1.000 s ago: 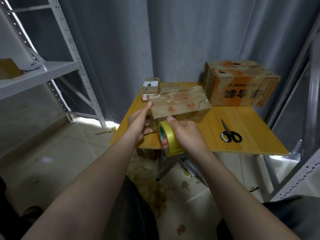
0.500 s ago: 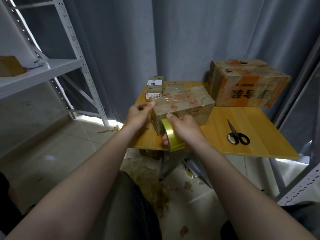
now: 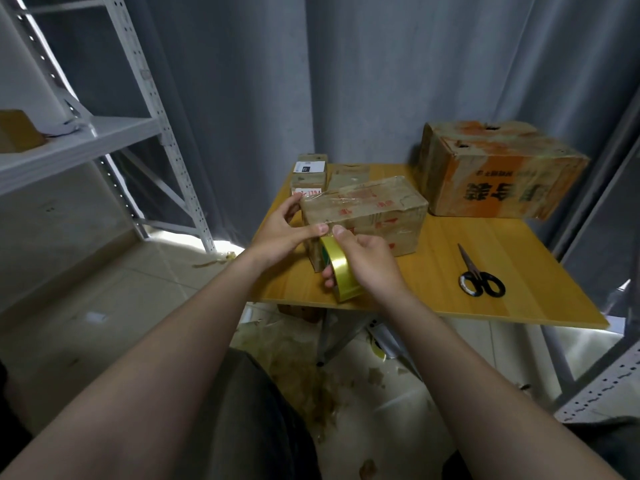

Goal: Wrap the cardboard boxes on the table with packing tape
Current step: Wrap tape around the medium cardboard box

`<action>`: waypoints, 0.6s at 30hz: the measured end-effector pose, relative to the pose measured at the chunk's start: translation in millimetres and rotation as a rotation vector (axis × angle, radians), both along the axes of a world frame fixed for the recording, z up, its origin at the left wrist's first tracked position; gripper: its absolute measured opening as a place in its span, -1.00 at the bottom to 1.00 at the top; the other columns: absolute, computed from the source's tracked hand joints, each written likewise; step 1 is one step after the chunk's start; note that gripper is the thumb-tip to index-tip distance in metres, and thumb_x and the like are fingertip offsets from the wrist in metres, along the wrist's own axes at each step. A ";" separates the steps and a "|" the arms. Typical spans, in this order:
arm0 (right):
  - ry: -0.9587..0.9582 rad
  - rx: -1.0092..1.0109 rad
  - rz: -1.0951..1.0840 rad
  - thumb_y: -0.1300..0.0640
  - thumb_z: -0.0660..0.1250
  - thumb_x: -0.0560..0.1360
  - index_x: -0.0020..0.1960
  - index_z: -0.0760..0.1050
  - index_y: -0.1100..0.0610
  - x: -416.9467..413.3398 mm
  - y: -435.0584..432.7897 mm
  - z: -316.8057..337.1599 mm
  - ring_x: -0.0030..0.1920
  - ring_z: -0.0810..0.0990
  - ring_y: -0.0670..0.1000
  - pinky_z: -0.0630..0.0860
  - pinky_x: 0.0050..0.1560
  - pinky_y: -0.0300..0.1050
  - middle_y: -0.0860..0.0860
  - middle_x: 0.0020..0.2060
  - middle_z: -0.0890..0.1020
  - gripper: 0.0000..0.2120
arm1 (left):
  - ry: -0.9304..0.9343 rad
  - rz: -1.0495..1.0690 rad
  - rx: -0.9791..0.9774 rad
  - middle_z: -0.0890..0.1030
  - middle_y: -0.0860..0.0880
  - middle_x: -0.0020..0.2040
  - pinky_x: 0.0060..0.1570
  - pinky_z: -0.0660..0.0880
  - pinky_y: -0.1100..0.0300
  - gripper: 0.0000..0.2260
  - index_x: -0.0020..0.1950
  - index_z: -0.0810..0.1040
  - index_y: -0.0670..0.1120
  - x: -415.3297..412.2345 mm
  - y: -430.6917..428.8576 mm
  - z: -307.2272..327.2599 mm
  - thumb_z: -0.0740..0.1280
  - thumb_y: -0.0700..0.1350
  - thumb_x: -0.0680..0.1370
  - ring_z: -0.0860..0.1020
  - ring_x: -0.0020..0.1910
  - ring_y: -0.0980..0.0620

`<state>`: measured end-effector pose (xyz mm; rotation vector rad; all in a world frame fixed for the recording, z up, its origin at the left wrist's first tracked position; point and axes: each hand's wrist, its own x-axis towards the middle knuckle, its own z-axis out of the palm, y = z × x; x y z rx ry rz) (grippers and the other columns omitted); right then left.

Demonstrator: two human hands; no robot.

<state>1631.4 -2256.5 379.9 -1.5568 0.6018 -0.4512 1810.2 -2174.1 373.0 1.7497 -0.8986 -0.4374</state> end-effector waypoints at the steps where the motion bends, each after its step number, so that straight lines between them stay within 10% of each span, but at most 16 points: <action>1: -0.029 0.013 -0.001 -0.15 0.26 0.67 0.04 0.59 0.27 -1.0 0.6 -4.2 -0.30 0.74 0.19 0.68 -0.24 -0.02 0.19 -0.29 0.74 -0.54 | 0.013 0.002 -0.019 0.39 -0.01 0.57 0.48 0.35 0.20 -0.13 0.64 0.24 -0.05 0.9 -1.9 -1.0 0.62 -0.03 0.43 0.37 0.54 0.06; 5: -0.097 0.000 0.057 -0.12 0.24 0.69 0.08 0.63 0.19 -11.5 1.1 -18.6 -0.20 0.76 0.08 0.66 -0.20 -0.19 0.16 -0.26 0.75 -0.61 | 0.156 -0.015 -0.109 0.43 -0.10 0.53 0.48 0.42 0.05 -0.16 0.60 0.24 -0.15 3.2 -8.6 -4.8 0.60 -0.23 0.42 0.42 0.52 -0.03; 13: -0.222 -0.144 -0.014 -0.03 0.21 0.69 0.00 0.63 0.21 -23.9 12.0 -39.2 -0.21 0.73 0.02 0.64 -0.14 -0.16 0.11 -0.30 0.75 -0.65 | 0.119 0.058 -0.172 0.53 -0.01 0.48 0.38 0.53 -0.08 0.07 0.59 0.35 -0.16 0.9 -11.6 -7.9 0.74 0.08 0.18 0.53 0.41 0.09; 18: -0.121 -0.042 -0.105 -0.10 0.23 0.69 -0.04 0.64 0.20 -27.6 14.1 -28.8 -0.29 0.75 0.07 0.65 -0.26 -0.16 0.13 -0.36 0.73 -0.59 | 0.025 0.155 -0.171 0.70 0.25 0.13 0.33 0.55 0.14 -0.32 0.27 0.64 0.07 -5.2 -21.5 -8.3 0.68 0.19 0.19 0.62 0.23 0.26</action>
